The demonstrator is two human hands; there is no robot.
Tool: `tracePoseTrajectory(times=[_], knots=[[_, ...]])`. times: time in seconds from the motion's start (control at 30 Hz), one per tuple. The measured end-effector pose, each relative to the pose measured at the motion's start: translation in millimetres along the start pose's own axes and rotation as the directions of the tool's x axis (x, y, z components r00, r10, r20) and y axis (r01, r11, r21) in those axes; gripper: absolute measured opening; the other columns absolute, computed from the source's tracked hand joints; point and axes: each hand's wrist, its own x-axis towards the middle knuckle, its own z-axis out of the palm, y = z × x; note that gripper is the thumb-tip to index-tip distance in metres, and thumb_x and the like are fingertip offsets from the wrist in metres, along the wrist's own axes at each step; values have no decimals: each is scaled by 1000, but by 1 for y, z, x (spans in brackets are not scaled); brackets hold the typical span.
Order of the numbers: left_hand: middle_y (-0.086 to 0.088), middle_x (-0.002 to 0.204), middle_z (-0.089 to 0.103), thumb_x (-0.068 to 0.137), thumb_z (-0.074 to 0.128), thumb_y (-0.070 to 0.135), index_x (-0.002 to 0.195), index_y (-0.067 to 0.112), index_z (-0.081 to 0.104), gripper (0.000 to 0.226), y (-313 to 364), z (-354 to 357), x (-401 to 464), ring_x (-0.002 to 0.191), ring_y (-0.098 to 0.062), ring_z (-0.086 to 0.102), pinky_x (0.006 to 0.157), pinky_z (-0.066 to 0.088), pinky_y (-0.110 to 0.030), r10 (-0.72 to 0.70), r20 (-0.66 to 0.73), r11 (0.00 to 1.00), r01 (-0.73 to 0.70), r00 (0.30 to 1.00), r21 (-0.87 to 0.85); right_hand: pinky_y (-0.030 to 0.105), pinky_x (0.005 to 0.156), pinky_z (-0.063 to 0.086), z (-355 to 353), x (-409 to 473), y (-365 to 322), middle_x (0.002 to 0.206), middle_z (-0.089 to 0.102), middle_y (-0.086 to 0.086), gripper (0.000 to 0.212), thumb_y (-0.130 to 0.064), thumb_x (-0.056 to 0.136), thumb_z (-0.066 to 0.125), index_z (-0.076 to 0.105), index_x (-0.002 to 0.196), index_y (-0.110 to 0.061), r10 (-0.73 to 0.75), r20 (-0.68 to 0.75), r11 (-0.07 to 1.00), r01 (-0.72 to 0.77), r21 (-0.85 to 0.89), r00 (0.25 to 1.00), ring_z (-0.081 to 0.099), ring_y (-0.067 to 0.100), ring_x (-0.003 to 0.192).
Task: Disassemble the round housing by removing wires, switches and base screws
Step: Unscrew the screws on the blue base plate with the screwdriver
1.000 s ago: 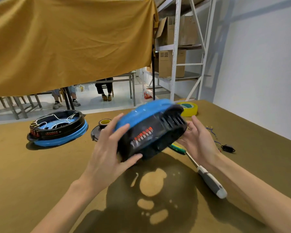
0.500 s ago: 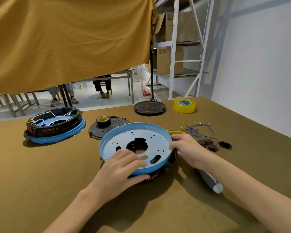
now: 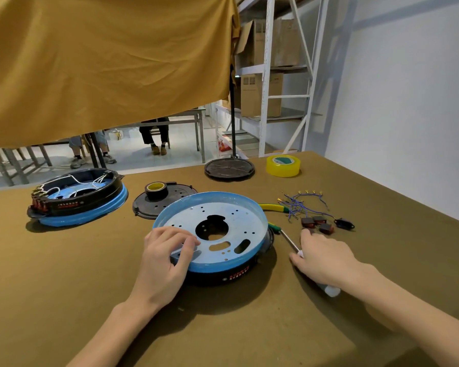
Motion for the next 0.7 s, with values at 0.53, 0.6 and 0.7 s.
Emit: tracePoseTrajectory(times=[0.53,0.6,0.7], knots=[[-5,150,50,98,63,23,153,16,37,62,1,-10,3,121,-12,47,99,45,-35,-648,145,683,654,748,-324,33,70,44,-44,-5,-55,98,59,-7,32,-54,100,50,61,111,-26,-177,-306,849,303,433,935,58,13,88],[-2,150,50,95,68,21,151,20,40,63,-3,-13,5,124,-10,46,101,43,-33,-632,130,675,625,764,-392,29,65,43,-39,-3,-63,95,57,-9,32,-57,95,55,63,105,-28,-191,-301,857,308,412,934,56,9,83],[3,156,44,89,76,22,152,31,39,74,-2,-17,11,141,-18,42,115,41,-51,-594,137,630,565,792,-534,24,60,41,-32,-2,-58,89,58,-12,23,-53,90,63,64,95,-31,-192,-301,837,316,447,934,55,5,76]])
